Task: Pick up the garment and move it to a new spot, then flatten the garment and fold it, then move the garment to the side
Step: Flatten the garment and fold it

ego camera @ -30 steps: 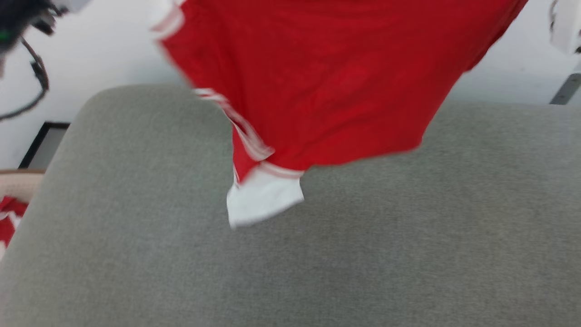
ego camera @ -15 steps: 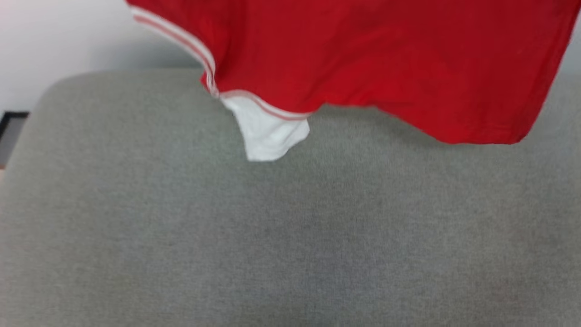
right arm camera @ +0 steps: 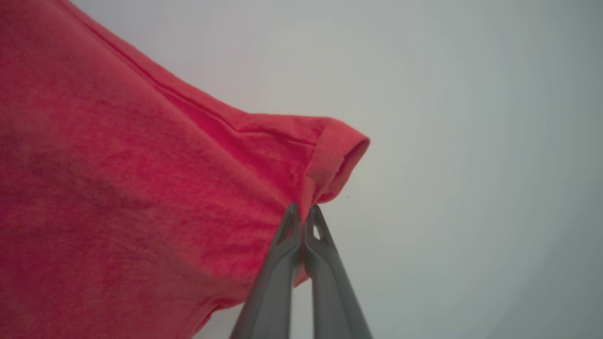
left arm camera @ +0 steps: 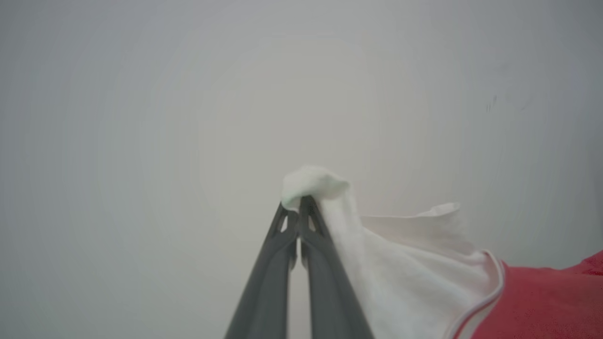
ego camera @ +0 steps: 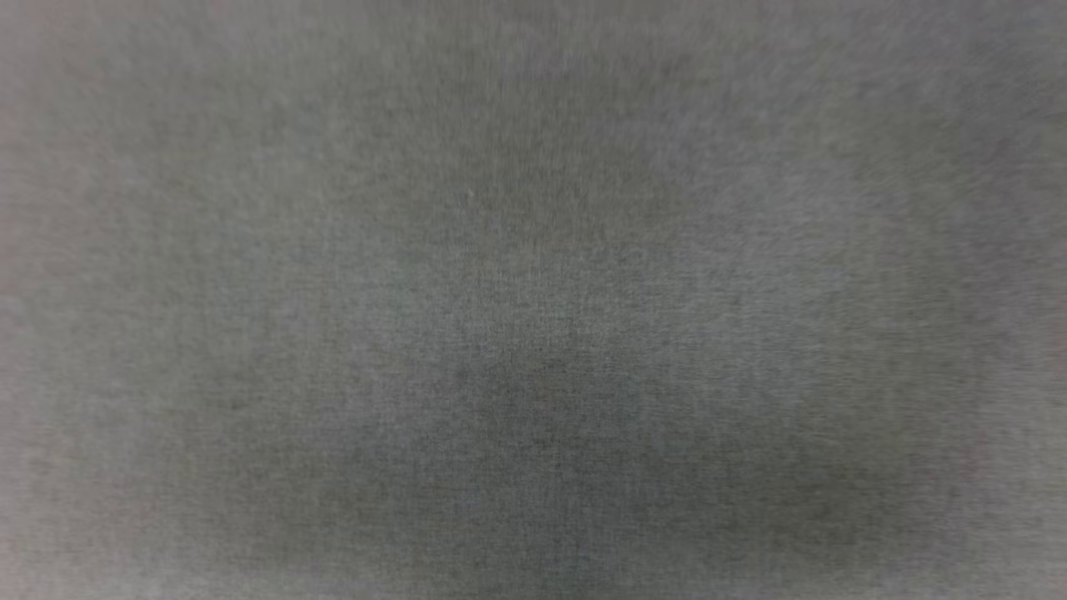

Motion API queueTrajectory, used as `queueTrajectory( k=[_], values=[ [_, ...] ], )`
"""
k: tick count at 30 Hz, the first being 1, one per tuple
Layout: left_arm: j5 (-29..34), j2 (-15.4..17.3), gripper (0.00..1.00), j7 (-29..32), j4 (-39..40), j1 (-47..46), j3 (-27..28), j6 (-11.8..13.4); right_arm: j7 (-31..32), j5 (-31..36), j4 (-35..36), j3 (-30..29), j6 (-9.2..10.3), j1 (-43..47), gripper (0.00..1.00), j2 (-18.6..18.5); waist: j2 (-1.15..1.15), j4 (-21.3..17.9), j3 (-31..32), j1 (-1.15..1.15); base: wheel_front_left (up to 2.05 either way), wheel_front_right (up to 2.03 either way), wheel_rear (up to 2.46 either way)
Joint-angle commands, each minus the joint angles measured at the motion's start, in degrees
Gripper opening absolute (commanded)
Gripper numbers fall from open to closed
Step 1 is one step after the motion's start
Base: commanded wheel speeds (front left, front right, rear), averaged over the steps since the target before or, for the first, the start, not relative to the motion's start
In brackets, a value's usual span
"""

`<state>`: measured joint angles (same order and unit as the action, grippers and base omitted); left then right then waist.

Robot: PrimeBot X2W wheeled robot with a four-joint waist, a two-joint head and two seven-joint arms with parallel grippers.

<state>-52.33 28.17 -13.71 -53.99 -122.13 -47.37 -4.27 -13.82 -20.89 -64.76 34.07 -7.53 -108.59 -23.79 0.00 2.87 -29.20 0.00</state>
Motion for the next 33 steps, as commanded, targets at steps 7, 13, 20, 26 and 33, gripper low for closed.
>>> queueTrajectory(
  k=[7,13,20,26,33],
  values=[
    [-4.0,0.0,0.00,-1.5,2.8,6.1,5.9,-3.0,-1.3,7.2,-4.5,-4.2,0.08,3.3,0.00,3.2,0.00,4.0,-13.3,0.00,0.00,0.00,0.00],
    [-6.2,0.9,0.00,-1.3,6.8,21.5,4.0,-3.1,-1.1,7.3,-6.9,-4.9,0.08,12.2,0.00,4.8,0.00,5.6,-10.9,0.00,0.00,0.00,0.00],
    [-11.8,5.2,0.00,5.2,16.2,38.7,-4.7,-3.2,3.4,-0.4,-4.7,-1.2,0.08,23.7,0.00,6.4,0.00,5.9,-3.8,0.00,0.00,0.00,0.00],
    [-15.7,11.6,0.00,8.6,27.0,52.0,-7.9,-2.3,8.7,-11.5,7.8,5.9,0.08,36.5,0.00,-0.1,0.00,5.1,4.5,0.00,0.00,0.00,0.00],
    [-19.9,24.7,0.00,15.3,51.7,69.8,-13.1,7.5,15.4,-24.5,28.3,12.7,0.08,57.1,0.00,-16.0,0.00,4.8,13.8,0.00,0.00,0.00,0.00]
  ],
)
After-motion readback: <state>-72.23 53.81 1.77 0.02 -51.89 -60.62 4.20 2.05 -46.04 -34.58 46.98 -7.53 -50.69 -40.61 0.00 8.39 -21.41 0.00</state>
